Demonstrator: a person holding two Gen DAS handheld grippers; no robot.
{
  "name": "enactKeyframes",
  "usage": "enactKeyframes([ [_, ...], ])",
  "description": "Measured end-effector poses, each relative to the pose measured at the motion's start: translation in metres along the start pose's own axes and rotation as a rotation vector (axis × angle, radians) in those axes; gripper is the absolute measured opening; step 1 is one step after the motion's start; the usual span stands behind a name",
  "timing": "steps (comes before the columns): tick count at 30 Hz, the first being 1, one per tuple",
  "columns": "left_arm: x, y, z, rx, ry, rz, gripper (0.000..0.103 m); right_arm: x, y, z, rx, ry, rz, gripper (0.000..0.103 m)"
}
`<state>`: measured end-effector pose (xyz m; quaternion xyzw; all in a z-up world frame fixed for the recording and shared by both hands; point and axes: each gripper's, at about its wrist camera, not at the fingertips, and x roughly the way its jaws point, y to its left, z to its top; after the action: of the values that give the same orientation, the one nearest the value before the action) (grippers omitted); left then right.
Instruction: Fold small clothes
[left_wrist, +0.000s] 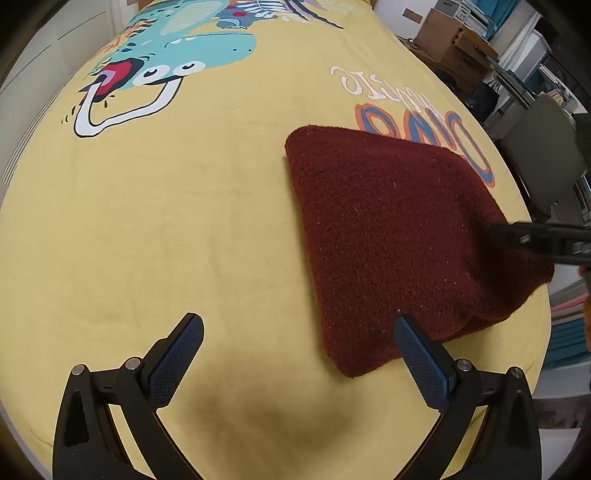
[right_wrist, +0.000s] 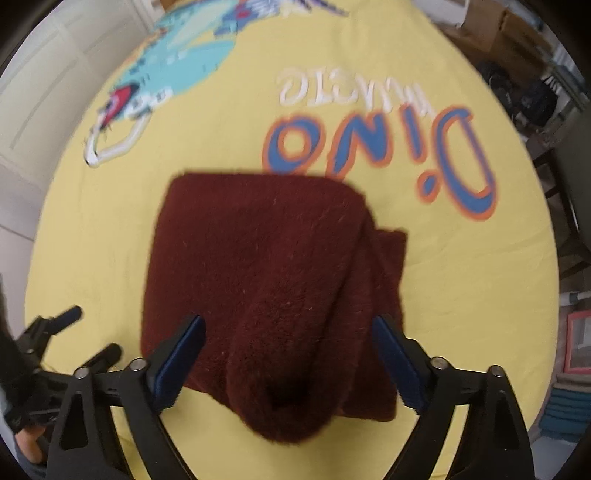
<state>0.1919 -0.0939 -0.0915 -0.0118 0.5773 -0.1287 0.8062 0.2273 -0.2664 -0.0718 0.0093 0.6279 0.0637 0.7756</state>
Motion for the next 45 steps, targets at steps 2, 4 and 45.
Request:
enactKeyframes([
  [2, 0.004, -0.001, -0.001, 0.006, 0.007, 0.000, 0.102, 0.015, -0.001, -0.006, 0.011, 0.032, 0.006, 0.079],
  [4, 0.009, -0.001, -0.002, 0.007, 0.017, 0.004, 0.102, 0.025, -0.003, -0.011, 0.013, 0.051, -0.009, 0.072],
  [45, 0.016, -0.016, 0.016, 0.015, 0.017, -0.028, 0.102, 0.022, -0.085, -0.079, 0.142, -0.020, -0.045, 0.082],
])
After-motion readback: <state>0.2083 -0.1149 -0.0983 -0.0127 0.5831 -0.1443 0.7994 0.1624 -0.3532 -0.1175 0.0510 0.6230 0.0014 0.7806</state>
